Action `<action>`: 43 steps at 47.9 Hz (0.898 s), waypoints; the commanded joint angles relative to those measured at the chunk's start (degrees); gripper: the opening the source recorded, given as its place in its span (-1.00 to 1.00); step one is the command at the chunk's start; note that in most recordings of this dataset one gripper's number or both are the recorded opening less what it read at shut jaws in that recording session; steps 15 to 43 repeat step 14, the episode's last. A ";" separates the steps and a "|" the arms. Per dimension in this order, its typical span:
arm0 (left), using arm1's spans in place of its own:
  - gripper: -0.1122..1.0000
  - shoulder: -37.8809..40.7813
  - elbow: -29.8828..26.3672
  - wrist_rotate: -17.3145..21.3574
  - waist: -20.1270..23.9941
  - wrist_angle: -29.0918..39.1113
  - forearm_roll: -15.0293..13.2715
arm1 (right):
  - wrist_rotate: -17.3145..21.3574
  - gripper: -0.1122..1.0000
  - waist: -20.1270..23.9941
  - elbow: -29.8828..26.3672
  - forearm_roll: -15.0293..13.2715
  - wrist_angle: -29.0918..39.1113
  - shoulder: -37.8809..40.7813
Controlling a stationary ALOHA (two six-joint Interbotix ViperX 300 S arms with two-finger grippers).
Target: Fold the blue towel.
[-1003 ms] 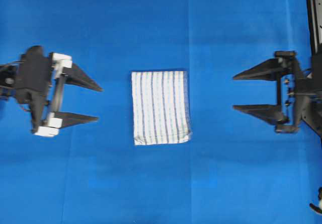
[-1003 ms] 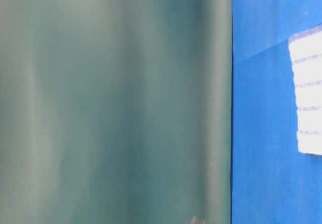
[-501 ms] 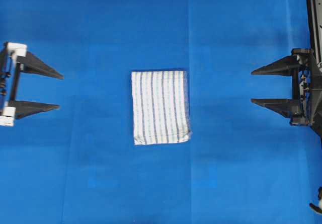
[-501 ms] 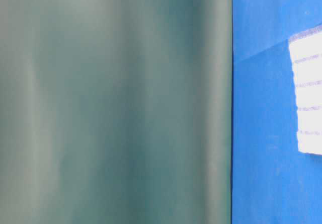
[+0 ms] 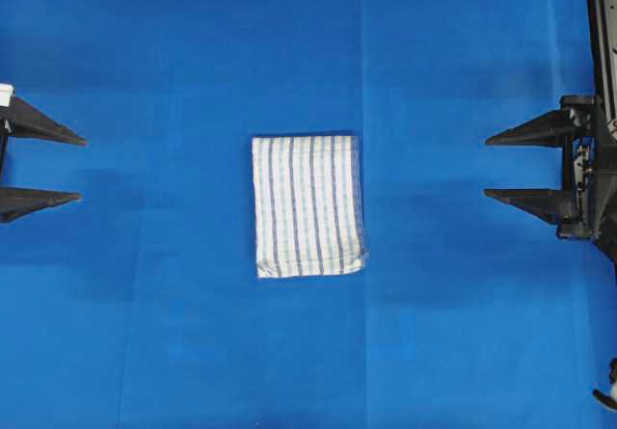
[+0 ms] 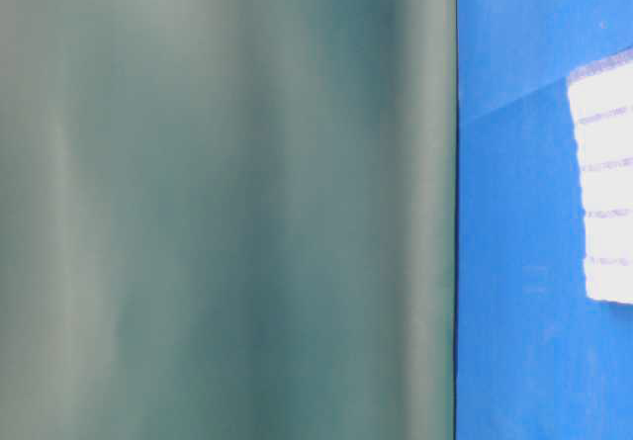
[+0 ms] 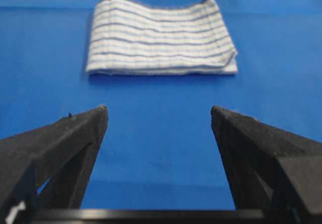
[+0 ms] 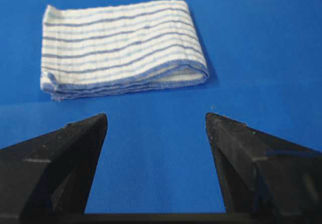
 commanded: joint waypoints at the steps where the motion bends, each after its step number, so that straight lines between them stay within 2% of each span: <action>1: 0.62 -0.88 -0.26 0.09 0.44 -0.62 0.18 | 0.18 0.64 0.09 -0.35 -0.09 -0.97 0.18; 43: 0.62 -1.85 0.09 0.09 0.44 -0.53 0.09 | 0.26 0.64 0.09 -0.35 -0.09 -0.97 0.18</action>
